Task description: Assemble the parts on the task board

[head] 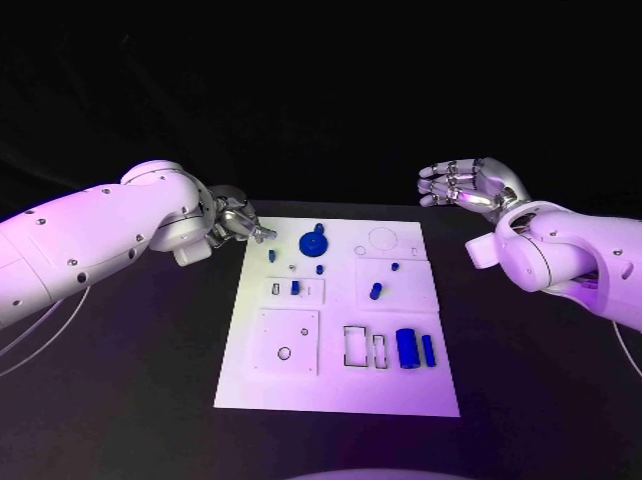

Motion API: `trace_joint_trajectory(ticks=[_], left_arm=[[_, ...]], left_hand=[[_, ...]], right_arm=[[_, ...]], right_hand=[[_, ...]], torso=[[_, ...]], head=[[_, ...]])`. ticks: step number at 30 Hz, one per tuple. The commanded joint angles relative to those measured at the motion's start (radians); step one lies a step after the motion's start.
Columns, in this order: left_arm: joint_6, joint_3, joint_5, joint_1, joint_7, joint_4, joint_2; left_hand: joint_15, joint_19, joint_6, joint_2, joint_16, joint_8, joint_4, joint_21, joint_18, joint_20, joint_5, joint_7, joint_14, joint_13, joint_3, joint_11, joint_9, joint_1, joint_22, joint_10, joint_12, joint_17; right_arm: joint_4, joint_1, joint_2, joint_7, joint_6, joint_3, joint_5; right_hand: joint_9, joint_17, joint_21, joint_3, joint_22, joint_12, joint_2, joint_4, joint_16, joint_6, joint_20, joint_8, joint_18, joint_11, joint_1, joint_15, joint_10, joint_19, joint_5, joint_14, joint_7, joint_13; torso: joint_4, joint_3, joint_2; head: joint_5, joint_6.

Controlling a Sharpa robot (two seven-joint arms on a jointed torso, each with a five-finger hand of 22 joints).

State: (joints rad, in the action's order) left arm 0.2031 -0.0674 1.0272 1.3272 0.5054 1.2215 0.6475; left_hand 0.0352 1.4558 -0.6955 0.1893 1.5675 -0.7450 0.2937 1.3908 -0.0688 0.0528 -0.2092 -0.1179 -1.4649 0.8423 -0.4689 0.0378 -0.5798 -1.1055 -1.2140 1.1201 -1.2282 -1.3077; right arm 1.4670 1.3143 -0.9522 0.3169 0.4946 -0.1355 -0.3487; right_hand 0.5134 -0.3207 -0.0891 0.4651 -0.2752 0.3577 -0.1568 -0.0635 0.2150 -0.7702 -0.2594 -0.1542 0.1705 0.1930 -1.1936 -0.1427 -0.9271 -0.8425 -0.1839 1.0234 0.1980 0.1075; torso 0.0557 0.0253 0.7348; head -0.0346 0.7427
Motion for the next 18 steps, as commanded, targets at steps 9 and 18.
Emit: trace_joint_trajectory(ticks=[9,18], left_arm=[[0.059,0.014,0.032,0.004,-0.012,-0.093,-0.04],[0.084,0.029,0.039,0.003,-0.01,-0.11,-0.065]], left_hand=[[-0.005,-0.001,-0.018,0.009,0.003,0.008,-0.002,0.002,-0.001,0.008,0.006,0.002,-0.106,0.003,0.047,0.001,0.011,0.023,-0.004,0.007,-0.009,-0.263],[-0.002,0.003,-0.031,0.008,0.003,0.003,0.0,0.007,0.001,0.006,0.007,0.007,-0.106,0.013,0.069,-0.003,0.014,0.029,-0.013,0.017,-0.017,-0.263]], right_arm=[[0.007,-0.002,0.002,0.004,-0.014,0.0,0.008],[0.0,-0.003,0.005,0.006,-0.014,0.0,0.009]], right_hand=[[-0.001,0.002,0.008,-0.007,0.003,-0.003,0.001,-0.002,-0.004,0.008,-0.007,0.003,0.013,0.0,0.009,-0.004,0.006,-0.003,-0.006,-0.005,0.062,-0.002],[-0.001,0.002,0.008,-0.007,0.003,-0.003,0.001,-0.002,-0.004,0.008,-0.007,0.003,0.013,0.0,0.009,-0.004,0.006,-0.003,-0.006,-0.005,0.062,-0.002]], torso=[[-0.0008,0.0013,0.003],[-0.0011,0.0,0.001]], head=[[0.008,0.0],[0.012,0.001]])
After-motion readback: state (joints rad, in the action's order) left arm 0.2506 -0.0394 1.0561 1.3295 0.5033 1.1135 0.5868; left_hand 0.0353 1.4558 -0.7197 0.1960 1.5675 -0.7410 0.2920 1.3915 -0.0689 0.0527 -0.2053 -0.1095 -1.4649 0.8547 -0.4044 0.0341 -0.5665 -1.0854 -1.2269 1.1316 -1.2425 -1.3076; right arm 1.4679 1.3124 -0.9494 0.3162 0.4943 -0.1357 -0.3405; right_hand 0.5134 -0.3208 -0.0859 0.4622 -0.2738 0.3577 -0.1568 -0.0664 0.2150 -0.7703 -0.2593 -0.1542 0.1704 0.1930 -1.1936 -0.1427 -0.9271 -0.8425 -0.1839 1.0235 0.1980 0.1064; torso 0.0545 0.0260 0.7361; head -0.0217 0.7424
